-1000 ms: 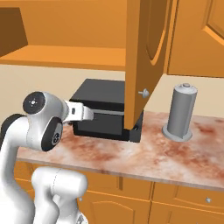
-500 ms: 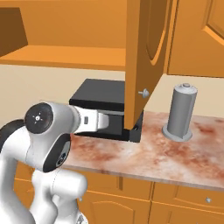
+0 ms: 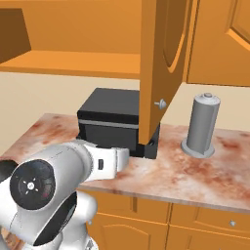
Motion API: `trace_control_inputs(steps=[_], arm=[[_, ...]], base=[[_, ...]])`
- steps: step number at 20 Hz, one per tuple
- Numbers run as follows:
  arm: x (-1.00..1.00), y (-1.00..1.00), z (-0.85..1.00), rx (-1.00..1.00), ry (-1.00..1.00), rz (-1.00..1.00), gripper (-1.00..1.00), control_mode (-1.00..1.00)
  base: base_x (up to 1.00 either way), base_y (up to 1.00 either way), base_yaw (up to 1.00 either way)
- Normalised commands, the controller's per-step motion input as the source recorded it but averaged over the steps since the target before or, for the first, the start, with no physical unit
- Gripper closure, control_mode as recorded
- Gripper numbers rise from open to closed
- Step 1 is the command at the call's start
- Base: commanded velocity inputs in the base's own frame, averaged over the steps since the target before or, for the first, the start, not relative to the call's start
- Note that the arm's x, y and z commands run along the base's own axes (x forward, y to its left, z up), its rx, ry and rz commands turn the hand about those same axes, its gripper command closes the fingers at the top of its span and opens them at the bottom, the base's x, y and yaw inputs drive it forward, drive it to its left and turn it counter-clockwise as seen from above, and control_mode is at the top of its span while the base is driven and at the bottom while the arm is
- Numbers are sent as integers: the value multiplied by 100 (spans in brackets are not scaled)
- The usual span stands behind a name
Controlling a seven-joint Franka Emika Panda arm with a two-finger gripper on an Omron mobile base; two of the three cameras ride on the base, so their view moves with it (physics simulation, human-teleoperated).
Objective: Close all open cabinet doors.
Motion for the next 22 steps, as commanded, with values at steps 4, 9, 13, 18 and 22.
trace_control_inputs(steps=[4, 9, 13, 18, 22], arm=[[-12, -25, -1, 0, -25, 1, -100, -100], [0, -53, 7, 0, -21, 7, -100, -100], [0, -57, 6, 0, -19, 6, -100, -100], [0, -59, 2, 0, -19, 9, -100, -100], [2, -59, 0, 0, -19, 15, -100, -100]], base=[[0, 0, 0], [0, 0, 0], [0, 0, 0], [0, 0, 0], [0, 0, 0]])
